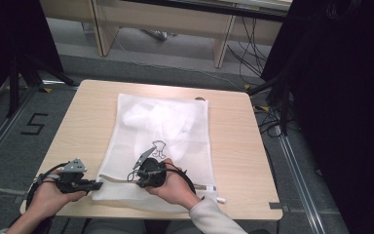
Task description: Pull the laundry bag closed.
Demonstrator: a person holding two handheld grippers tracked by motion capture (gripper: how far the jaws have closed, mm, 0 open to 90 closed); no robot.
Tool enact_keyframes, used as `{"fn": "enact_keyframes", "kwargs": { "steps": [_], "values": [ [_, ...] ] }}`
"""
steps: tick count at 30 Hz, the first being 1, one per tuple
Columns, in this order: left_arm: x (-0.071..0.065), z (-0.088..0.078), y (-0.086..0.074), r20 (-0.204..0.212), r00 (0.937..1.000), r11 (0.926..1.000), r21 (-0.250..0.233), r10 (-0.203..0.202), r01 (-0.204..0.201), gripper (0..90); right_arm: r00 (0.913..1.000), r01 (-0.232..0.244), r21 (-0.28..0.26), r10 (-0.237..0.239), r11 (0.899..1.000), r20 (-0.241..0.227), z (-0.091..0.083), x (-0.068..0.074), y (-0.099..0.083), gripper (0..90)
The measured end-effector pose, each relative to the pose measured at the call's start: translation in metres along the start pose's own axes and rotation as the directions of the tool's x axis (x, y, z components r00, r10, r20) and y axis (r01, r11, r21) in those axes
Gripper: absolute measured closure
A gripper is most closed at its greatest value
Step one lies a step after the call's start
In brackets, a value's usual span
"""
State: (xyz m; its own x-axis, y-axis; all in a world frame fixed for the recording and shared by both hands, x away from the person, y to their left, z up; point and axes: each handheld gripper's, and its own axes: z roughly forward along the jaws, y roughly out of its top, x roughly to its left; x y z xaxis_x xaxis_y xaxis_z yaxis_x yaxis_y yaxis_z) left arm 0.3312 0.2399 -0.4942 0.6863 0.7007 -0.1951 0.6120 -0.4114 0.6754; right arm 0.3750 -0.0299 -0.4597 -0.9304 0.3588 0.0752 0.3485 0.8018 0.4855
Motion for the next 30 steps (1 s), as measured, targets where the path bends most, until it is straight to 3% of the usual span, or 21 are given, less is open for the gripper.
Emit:
{"fn": "enact_keyframes", "kwargs": {
  "steps": [30],
  "values": [
    [0.0000, -0.0002, 0.0000, 0.000, 1.0000, 1.0000, 0.002, 0.001, -0.001, 84.6, 0.9999, -0.010, 0.002, 0.010, 1.000, 0.004, -0.0090, -0.0039, -0.0057, 82.4]
  ]
}}
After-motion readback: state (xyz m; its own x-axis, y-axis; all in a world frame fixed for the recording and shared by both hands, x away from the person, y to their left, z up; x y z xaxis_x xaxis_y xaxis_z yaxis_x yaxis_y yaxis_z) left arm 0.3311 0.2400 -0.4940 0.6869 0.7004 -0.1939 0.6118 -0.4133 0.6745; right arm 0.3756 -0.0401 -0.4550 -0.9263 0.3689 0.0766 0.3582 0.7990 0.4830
